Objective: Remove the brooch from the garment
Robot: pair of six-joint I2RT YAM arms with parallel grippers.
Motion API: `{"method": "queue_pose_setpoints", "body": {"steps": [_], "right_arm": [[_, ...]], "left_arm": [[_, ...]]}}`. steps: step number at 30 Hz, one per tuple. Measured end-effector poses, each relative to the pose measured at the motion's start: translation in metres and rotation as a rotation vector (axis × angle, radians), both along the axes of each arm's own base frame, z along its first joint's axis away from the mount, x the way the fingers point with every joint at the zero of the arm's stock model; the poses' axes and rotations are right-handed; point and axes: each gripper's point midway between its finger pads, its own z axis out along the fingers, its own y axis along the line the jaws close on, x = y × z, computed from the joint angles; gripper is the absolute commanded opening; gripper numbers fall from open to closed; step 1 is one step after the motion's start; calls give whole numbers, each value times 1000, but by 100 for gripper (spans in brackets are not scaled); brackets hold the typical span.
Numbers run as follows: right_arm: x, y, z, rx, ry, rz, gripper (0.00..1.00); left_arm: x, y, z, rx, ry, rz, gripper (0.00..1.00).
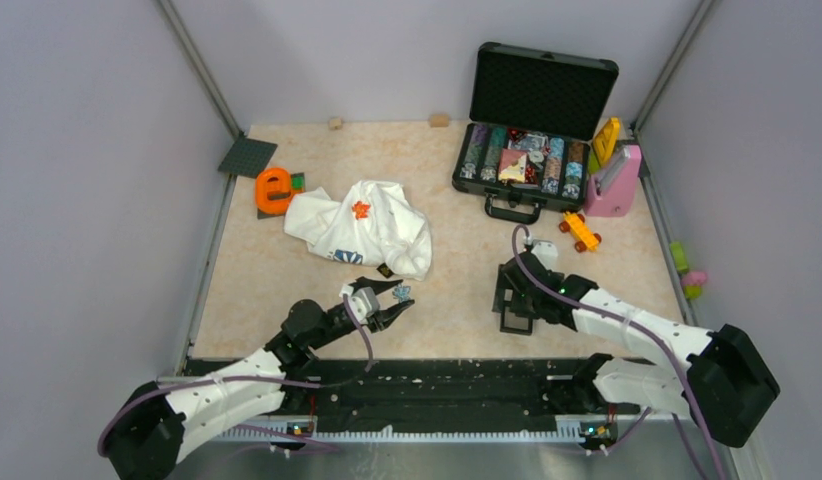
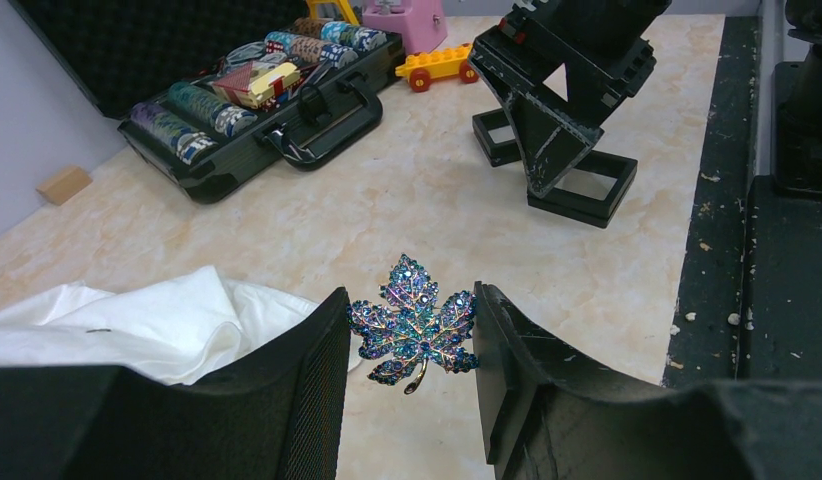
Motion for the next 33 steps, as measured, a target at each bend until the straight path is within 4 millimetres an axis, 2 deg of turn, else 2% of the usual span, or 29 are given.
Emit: {"method": "queue_pose_setpoints", "body": {"steps": [14, 21, 28, 30, 33], "right_arm": [[-4, -3, -8, -50, 28, -14, 86], [-4, -4, -11, -58, 35, -19, 78], [-4, -3, -10, -55, 35, -19, 63], [-4, 0, -8, -41, 33, -13, 61], [-2, 17, 3, 53, 11, 25, 58]], "left_arm": [[-1, 1, 4, -11, -11, 0, 44], [-1, 1, 5, -11, -11, 0, 44], [-1, 2, 5, -13, -14, 0, 44], [-1, 2, 5, -13, -14, 0, 44], [-1, 1, 5, -13, -14, 0, 45]]}}
